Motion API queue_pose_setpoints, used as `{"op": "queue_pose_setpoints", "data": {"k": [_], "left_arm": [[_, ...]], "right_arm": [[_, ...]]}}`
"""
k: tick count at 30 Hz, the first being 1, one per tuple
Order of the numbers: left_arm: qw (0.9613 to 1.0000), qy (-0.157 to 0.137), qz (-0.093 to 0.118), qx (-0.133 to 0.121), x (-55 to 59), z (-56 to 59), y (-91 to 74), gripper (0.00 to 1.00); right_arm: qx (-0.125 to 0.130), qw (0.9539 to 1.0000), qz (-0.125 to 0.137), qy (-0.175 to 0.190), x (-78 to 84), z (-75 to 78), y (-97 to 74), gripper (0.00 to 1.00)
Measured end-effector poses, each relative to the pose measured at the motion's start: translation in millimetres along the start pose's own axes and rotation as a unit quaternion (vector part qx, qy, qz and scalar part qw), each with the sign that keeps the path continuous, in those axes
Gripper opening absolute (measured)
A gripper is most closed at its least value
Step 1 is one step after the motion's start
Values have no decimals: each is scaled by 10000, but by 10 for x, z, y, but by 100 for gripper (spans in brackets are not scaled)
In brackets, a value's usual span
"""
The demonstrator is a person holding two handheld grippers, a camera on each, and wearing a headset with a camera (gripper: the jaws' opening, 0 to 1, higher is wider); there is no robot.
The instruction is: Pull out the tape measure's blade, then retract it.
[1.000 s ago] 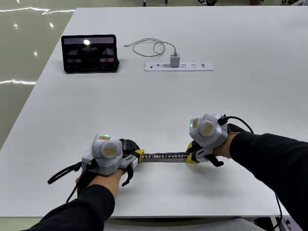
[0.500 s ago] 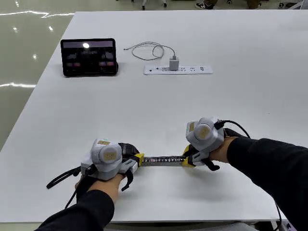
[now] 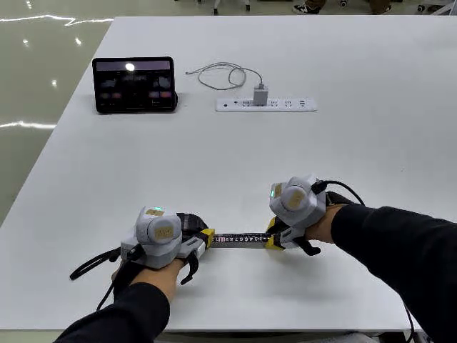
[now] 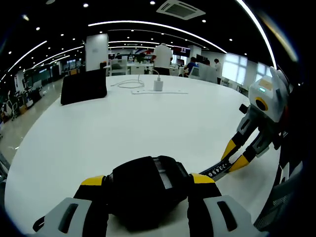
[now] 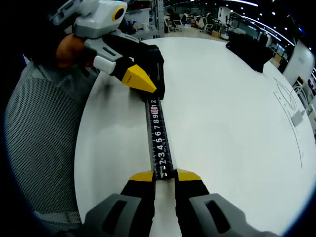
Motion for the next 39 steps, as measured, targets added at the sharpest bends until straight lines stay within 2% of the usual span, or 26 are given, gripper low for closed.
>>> {"op": "queue_pose_setpoints", "data": {"k": [30, 39], "left_arm": [[10000, -10, 8, 27, 2, -1, 5, 61], [10000, -27, 1, 31, 4, -6, 3, 61]], "right_arm": [[52, 9997, 224, 42, -135, -35, 143, 10], [67, 9996, 284, 33, -224, -71, 204, 11]]}}
Point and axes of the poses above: the centre of the closed fingertips' face, and the gripper's own axes: y roughly forward along the fingers, z roughly to its right, x roughly out of its underside, the point moved 4 cm from there along -y, roughly backward along the fingers, and after that the axes turned 6 degrees about z, right-handed, at the moved point
